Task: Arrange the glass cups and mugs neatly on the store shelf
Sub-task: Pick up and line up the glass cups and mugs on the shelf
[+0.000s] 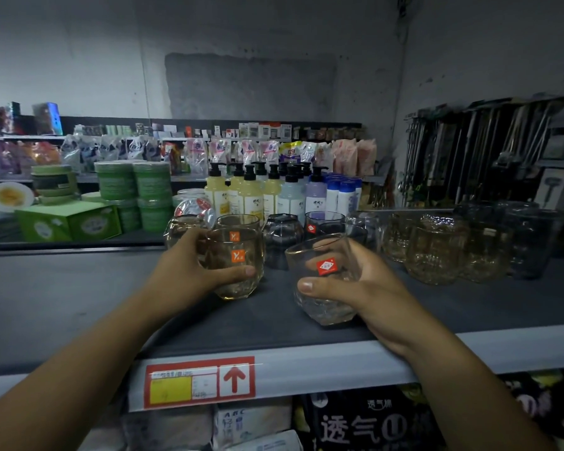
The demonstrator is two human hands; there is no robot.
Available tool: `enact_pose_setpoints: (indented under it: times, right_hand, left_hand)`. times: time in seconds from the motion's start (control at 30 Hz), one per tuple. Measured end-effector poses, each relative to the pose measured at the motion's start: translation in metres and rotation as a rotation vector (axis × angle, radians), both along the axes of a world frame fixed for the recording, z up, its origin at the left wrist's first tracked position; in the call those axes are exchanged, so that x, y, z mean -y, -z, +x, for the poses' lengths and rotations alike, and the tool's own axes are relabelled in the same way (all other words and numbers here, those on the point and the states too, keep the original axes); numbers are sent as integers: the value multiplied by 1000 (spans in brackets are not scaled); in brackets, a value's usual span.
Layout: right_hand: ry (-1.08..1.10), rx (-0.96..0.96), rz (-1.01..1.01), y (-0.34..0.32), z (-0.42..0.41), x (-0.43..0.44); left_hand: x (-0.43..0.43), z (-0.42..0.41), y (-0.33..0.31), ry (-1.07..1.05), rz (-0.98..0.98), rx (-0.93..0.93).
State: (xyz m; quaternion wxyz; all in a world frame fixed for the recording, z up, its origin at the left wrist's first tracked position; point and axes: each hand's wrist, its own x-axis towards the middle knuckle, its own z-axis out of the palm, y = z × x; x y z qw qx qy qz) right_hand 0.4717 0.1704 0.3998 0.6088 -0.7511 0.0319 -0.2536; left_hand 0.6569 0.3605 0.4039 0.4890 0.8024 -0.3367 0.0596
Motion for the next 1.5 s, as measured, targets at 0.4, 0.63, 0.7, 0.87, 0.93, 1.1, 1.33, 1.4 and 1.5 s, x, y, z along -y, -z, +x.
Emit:
enact_pose_setpoints:
  times: [0.4,0.63,0.7,0.87,0.93,1.1,1.33,1.4,1.5]
  right_hand:
    - [20,-23,-42,-8,-9,-7]
    - [133,-5,-62,-10,-15,0]
    - [208,2,-48,-9,-19,9]
    - [335,18,-29,-10,-37,39]
    - [354,-7,-68,-13,-45,52]
    - [295,-134,-125,-19,-62,81]
    - [135,-268,-226,-20,-74,105]
    - [119,-298,-272,-22,-81,111]
    - [164,-257,-340,-22,-100,117]
  left_hand:
    - [-8,-6,-3,-83,-63,127]
    - [-12,-14,-13,-89,-124,313]
    - [-11,-22,-20,-112,-105,517]
    - [20,-68,-36,125,-86,613]
    - [41,-90,-32,259,6,540]
    - [96,-127,-19,356,132,251]
    - [125,-138,-9,305,106,78]
    - [123,-141,-8,308,87,27]
    - [117,-148,-4,308,-5,-122]
